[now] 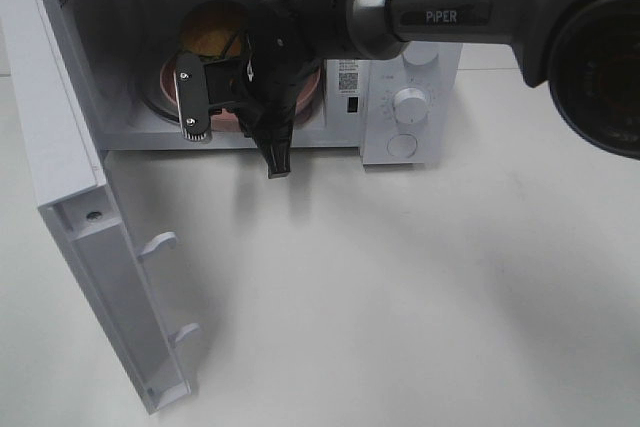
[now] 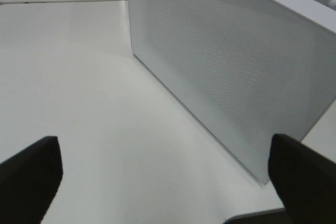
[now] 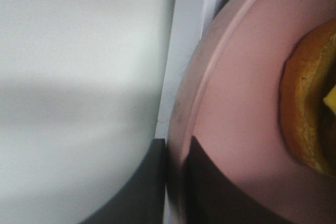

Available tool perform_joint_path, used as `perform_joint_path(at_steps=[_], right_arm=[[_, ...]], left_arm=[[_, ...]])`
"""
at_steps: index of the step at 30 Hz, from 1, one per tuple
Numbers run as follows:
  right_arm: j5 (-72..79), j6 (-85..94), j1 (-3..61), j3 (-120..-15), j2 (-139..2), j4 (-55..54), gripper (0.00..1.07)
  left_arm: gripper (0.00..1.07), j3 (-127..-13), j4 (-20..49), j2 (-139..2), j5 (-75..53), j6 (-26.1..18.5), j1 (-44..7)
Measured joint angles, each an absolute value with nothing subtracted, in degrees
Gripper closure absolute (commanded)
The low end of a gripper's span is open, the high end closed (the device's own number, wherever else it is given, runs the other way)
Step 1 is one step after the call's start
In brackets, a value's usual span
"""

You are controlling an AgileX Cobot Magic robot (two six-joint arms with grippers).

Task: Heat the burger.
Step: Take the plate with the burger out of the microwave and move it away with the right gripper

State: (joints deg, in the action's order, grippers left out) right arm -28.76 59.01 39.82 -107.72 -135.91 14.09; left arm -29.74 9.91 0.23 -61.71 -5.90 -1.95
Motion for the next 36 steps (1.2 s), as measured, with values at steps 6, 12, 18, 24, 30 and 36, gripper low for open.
perform_joint_path(at_steps=[6,12,18,24,30,36], right_arm=[[-27.96,66.06,39.71,-104.39,-133.61,13.18,1.07],[-24.64,67.38,39.71,-98.15,-130.06,12.20,1.07],[-20.86,68.12,39.71,-92.42,-127.08,12.15,1.07],[-18.74,68.64,39.82,-88.64,-125.08,12.20,1.07],[-16.10,68.81,39.99,-83.37,-121.81,12.32,1.07],[-12.83,69.04,40.39,-78.15,-118.95,12.38,1.07]], left_arm=[[0.07,-29.74,9.91,0.23,-61.71,-5.90,-1.95],[0.07,-29.74,9.91,0.23,-61.71,-5.90,-1.95],[0.07,-29.74,9.91,0.23,-61.71,-5.90,-1.95],[0.07,-29.74,9.91,0.23,-61.71,-5.90,-1.95],[0.07,-29.74,9.91,0.23,-61.71,-5.90,-1.95],[0.07,-29.74,9.91,0.23,-61.71,-5.90,-1.95]])
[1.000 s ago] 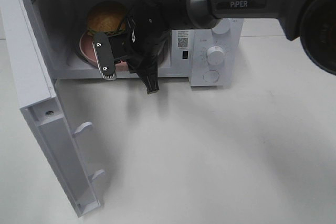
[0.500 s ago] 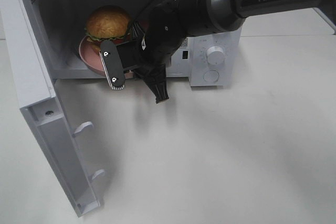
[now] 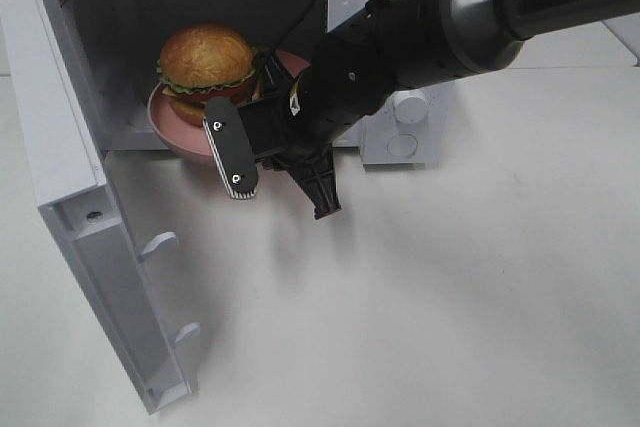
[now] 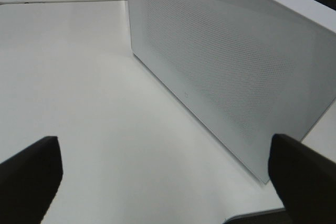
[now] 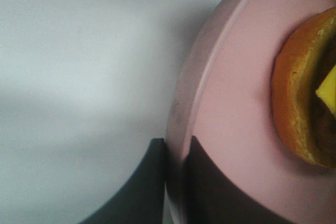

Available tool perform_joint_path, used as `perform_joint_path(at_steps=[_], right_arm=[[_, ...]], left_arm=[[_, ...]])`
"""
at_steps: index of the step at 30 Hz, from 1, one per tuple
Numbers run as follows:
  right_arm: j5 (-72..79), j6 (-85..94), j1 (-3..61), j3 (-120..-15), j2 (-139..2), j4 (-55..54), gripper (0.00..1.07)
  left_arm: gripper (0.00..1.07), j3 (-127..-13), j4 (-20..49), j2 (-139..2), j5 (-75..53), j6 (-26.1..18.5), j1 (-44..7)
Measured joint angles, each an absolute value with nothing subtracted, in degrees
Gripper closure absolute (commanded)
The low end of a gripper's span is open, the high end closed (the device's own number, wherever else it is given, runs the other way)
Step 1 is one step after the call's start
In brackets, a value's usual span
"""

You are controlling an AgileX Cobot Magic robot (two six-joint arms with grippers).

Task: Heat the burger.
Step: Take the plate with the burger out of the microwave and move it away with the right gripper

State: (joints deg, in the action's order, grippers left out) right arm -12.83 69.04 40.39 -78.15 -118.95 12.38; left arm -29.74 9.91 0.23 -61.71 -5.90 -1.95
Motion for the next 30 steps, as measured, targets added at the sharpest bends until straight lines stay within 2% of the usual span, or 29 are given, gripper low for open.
perform_joint_path(at_steps=[30], right_arm=[[-5.79,68.64,40.68,-57.98,-103.71,13.35,1.07]], left_arm=[[0.07,-29.74,9.91,0.23,-61.71,-5.90,-1.95]])
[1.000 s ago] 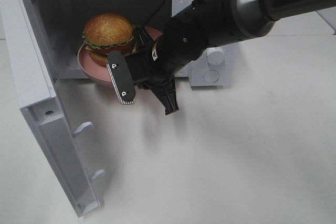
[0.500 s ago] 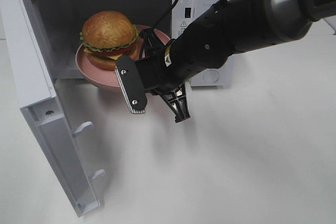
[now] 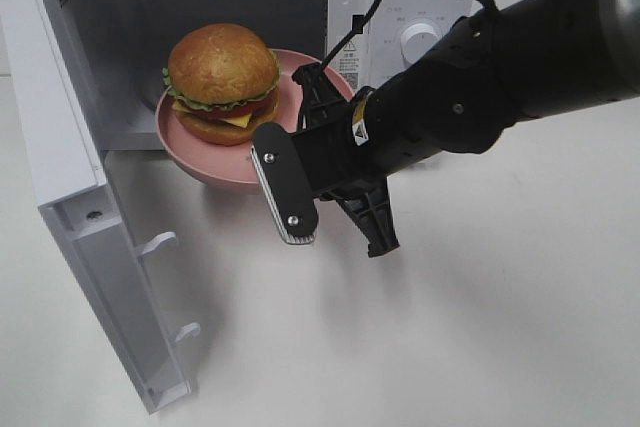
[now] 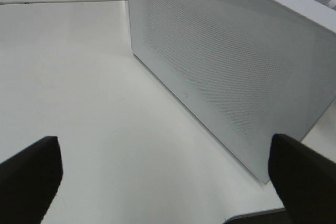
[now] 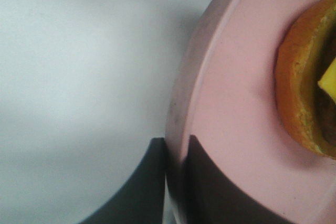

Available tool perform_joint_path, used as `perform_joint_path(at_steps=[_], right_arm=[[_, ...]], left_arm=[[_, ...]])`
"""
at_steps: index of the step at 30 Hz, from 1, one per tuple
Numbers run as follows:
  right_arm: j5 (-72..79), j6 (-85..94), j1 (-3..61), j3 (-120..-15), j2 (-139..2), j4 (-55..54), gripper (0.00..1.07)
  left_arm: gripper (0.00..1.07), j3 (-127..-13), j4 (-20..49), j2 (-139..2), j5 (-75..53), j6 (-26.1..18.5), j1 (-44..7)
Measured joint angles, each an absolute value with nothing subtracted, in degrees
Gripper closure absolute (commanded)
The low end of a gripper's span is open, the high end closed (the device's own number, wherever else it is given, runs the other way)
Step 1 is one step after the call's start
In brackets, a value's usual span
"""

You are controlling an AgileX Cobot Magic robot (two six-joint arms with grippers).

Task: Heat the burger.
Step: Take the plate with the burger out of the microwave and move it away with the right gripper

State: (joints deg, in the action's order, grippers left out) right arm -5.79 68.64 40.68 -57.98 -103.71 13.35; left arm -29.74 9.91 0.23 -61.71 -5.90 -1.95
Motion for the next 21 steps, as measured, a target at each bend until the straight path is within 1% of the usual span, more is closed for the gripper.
perform_joint_path(at_steps=[9,21], right_arm=[[-5.84,67.49,40.68,-50.94,-97.69,13.29,1.07],[-6.02,66.98,40.62,-44.06,-90.18,12.83,1.07]], left_arm=[[0.07,-29.74,9.91,0.23,-61.71,-5.90,-1.95],[0.07,-29.74,9.91,0.23,-61.71,-5.90,-1.95]])
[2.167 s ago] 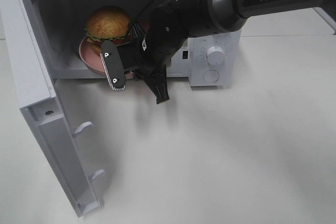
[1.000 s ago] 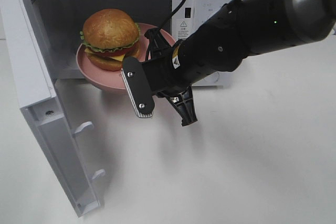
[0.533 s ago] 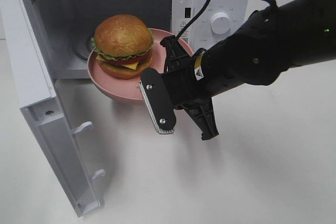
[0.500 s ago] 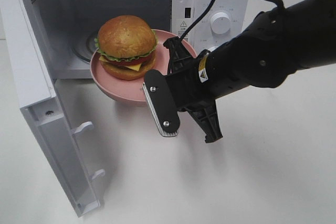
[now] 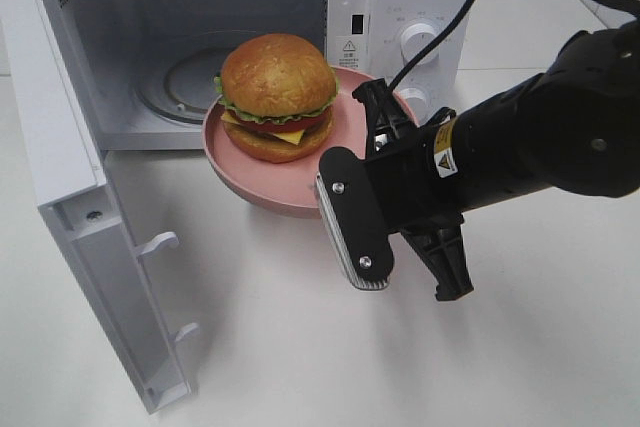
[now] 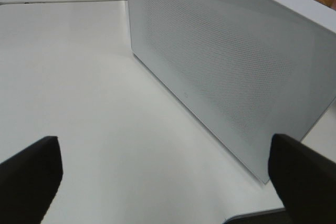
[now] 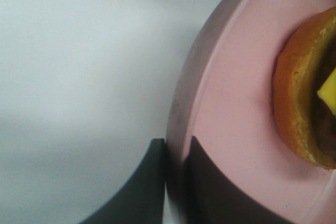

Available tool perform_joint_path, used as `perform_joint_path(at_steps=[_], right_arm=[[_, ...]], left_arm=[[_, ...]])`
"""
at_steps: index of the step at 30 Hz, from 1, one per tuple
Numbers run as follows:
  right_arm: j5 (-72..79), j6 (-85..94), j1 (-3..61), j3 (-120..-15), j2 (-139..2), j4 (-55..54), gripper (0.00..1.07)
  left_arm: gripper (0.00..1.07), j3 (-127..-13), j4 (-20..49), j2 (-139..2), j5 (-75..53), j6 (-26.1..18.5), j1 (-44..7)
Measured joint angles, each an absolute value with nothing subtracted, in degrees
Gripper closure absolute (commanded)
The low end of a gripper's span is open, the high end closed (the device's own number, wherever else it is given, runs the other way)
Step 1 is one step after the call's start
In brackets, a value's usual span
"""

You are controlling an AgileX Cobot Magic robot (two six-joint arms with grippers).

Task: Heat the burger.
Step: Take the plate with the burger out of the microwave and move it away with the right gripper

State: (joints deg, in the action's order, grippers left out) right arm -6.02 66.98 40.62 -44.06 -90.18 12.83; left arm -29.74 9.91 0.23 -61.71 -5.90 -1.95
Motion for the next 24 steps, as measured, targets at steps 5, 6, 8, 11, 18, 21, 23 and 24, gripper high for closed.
perform_joint_path(at_steps=[5,6,8,11,18,21,23,24], right_arm=[[-6.13,66.00,40.62,-40.91,-86.92,12.72,1.07],[-6.13,65.83,40.62,-40.22,-86.17,12.72,1.07],[-6.30,65.49,40.57,-39.02,-84.80,12.61,1.07],[-6.82,64.74,40.57,-37.24,-82.45,12.55,1.07],[-9.68,64.06,40.57,-33.46,-77.58,12.55,1.07],[-11.40,63.88,40.57,-32.03,-75.57,12.43,1.07],[-12.66,63.31,40.57,-31.34,-74.26,12.61,1.07],[-13.24,62.91,40.57,-31.11,-73.45,12.89,1.07]], left_arm=[[0.07,-29.74,9.91,0.23,-61.71,-5.90,-1.95],[0.07,-29.74,9.91,0.23,-61.71,-5.90,-1.95],[0.07,-29.74,9.91,0.23,-61.71,-5.90,-1.95],[0.07,-29.74,9.91,0.23,-61.71,-5.90,-1.95],[0.07,-29.74,9.91,0.23,-61.71,-5.90,-1.95],[0.07,-29.74,9.91,0.23,-61.71,-5.90,-1.95],[0.07,-29.74,9.91,0.23,-61.71,-5.90,-1.95],[0.07,-29.74,9.91,0.23,-61.71,-5.90,-1.95]])
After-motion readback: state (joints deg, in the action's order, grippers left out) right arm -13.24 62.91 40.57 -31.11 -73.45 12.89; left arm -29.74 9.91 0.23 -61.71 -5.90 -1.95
